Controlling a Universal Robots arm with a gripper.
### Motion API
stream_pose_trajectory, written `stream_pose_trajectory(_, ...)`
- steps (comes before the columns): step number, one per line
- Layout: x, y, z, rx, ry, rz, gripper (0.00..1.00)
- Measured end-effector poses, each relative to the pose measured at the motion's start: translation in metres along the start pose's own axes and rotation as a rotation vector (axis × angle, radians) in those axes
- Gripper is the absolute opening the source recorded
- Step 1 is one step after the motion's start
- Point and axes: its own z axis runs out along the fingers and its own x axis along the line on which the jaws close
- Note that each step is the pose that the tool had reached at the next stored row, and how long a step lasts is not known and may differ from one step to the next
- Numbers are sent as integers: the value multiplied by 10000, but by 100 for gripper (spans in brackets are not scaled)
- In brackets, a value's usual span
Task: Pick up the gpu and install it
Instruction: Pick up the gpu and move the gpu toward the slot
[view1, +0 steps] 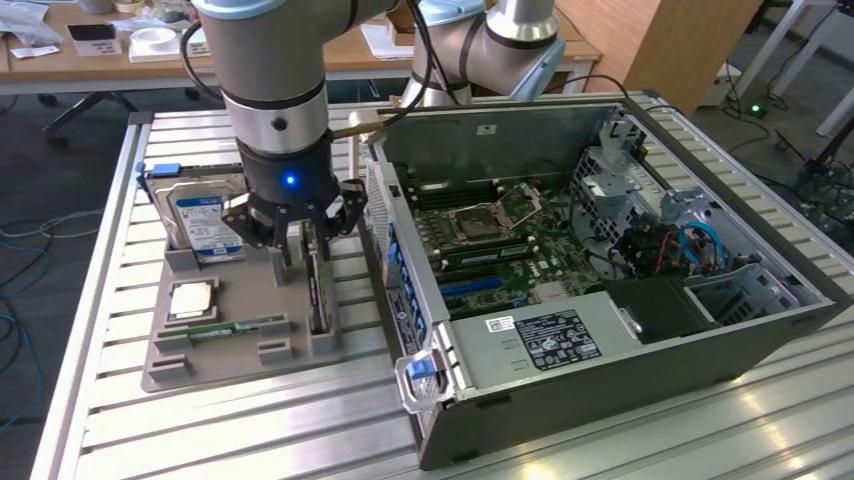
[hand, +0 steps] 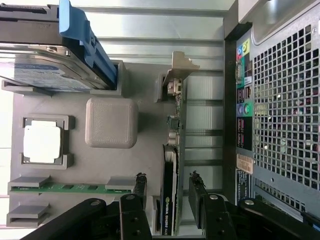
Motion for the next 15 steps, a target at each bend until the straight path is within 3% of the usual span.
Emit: stream_pose_trajectory(15, -27, -7, 113, 0, 1, -3, 47)
